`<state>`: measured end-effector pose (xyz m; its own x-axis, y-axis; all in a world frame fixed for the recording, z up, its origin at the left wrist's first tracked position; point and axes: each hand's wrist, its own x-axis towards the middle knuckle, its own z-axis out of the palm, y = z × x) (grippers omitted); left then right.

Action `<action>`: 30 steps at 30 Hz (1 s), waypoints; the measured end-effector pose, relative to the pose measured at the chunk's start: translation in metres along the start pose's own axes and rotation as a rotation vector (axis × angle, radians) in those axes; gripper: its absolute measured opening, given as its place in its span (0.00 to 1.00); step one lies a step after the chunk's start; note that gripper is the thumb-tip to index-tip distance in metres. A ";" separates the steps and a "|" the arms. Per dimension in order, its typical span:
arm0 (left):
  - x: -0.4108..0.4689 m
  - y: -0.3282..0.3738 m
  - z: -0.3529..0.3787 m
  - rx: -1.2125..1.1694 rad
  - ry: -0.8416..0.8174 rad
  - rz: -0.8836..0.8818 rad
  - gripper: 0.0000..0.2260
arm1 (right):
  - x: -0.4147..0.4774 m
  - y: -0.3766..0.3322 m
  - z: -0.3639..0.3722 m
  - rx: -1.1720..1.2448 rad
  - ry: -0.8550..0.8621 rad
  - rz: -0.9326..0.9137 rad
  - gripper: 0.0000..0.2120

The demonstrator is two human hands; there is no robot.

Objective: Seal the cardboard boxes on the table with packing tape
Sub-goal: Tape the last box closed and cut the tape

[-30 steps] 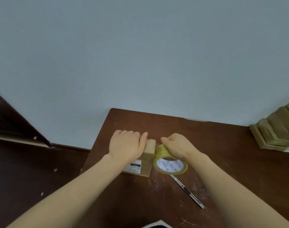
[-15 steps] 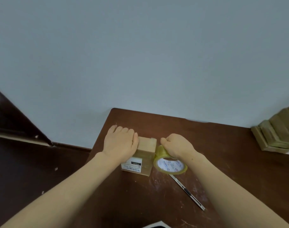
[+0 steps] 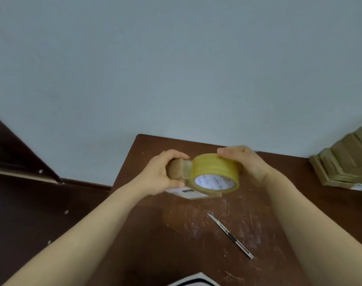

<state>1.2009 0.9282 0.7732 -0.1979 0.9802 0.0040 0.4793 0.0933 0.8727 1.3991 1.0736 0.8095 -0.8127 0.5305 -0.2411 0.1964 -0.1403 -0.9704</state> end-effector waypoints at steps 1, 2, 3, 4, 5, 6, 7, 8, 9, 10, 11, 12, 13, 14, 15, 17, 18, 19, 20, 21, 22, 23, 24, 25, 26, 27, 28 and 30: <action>-0.007 -0.008 0.001 -0.127 0.026 -0.063 0.28 | 0.001 0.000 0.001 0.012 -0.026 -0.037 0.15; -0.014 -0.017 0.004 -0.227 0.031 -0.118 0.28 | 0.003 0.002 0.008 -0.011 -0.050 -0.058 0.15; -0.019 -0.026 0.008 -0.305 0.035 -0.158 0.28 | 0.007 0.004 0.017 -0.038 -0.068 -0.075 0.16; -0.024 -0.035 0.010 -0.355 0.049 -0.183 0.28 | 0.011 0.006 0.028 -0.026 -0.069 -0.066 0.16; -0.028 -0.042 0.010 -0.380 0.070 -0.196 0.28 | 0.016 0.008 0.039 0.015 -0.056 -0.051 0.16; -0.030 -0.049 0.007 -0.376 0.082 -0.205 0.28 | 0.022 0.009 0.050 0.024 -0.039 -0.052 0.16; -0.032 -0.054 0.003 -0.340 0.077 -0.210 0.28 | 0.030 0.009 0.060 -0.003 -0.033 -0.055 0.16; -0.035 -0.060 -0.002 -0.283 0.051 -0.222 0.29 | 0.036 0.009 0.071 -0.077 -0.041 -0.051 0.18; -0.038 -0.065 -0.007 -0.235 0.017 -0.240 0.30 | 0.042 0.009 0.083 -0.166 -0.059 -0.045 0.20; -0.042 -0.070 -0.010 -0.200 -0.015 -0.258 0.29 | 0.048 0.012 0.095 -0.251 -0.079 -0.039 0.21; -0.046 -0.074 -0.012 -0.166 -0.037 -0.270 0.26 | 0.053 0.016 0.106 -0.322 -0.094 -0.030 0.23; -0.049 -0.079 -0.012 -0.131 -0.045 -0.279 0.22 | 0.057 0.020 0.115 -0.367 -0.108 -0.014 0.23; -0.051 -0.084 -0.011 -0.111 -0.035 -0.288 0.20 | 0.060 0.025 0.122 -0.375 -0.120 0.009 0.23; -0.053 -0.088 -0.010 -0.113 -0.016 -0.301 0.19 | 0.060 0.029 0.126 -0.349 -0.141 0.031 0.22; -0.054 -0.092 -0.009 -0.120 0.000 -0.314 0.18 | 0.059 0.033 0.128 -0.302 -0.171 0.056 0.20; -0.054 -0.098 -0.010 -0.117 -0.001 -0.315 0.17 | 0.057 0.037 0.123 -0.236 -0.241 0.101 0.20; -0.054 -0.101 -0.011 -0.108 -0.014 -0.310 0.17 | 0.057 0.038 0.119 -0.242 -0.258 0.112 0.19; -0.054 -0.102 -0.012 -0.088 -0.031 -0.301 0.18 | 0.057 0.038 0.113 -0.277 -0.258 0.113 0.19; -0.054 -0.103 -0.013 -0.058 -0.046 -0.287 0.20 | 0.057 0.036 0.105 -0.342 -0.244 0.104 0.21; -0.055 -0.104 -0.013 -0.029 -0.052 -0.277 0.22 | 0.057 0.033 0.096 -0.429 -0.226 0.091 0.23; -0.055 -0.104 -0.014 -0.010 -0.051 -0.276 0.26 | 0.056 0.029 0.084 -0.540 -0.213 0.078 0.24; -0.055 -0.106 -0.015 0.003 -0.047 -0.281 0.28 | 0.054 0.024 0.069 -0.663 -0.206 0.072 0.25; -0.055 -0.107 -0.017 0.013 -0.044 -0.286 0.29 | 0.050 0.022 0.054 -0.783 -0.201 0.078 0.26; -0.055 -0.107 -0.018 0.023 -0.043 -0.286 0.29 | 0.045 0.020 0.038 -0.883 -0.188 0.085 0.27; -0.055 -0.107 -0.019 0.034 -0.044 -0.284 0.28 | 0.038 0.020 0.022 -0.952 -0.161 0.094 0.28; -0.054 -0.107 -0.019 0.043 -0.046 -0.282 0.28 | 0.032 0.022 0.007 -1.002 -0.123 0.107 0.30; -0.053 -0.106 -0.018 0.048 -0.044 -0.280 0.27 | 0.026 0.025 -0.006 -1.051 -0.084 0.122 0.31; -0.051 -0.106 -0.016 0.057 -0.045 -0.282 0.27 | 0.015 0.032 -0.025 -1.144 -0.024 0.167 0.32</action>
<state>1.1467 0.8653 0.6886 -0.2931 0.9207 -0.2578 0.4584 0.3719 0.8072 1.4067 1.0984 0.7746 -0.7380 0.5585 -0.3787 0.6740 0.6387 -0.3712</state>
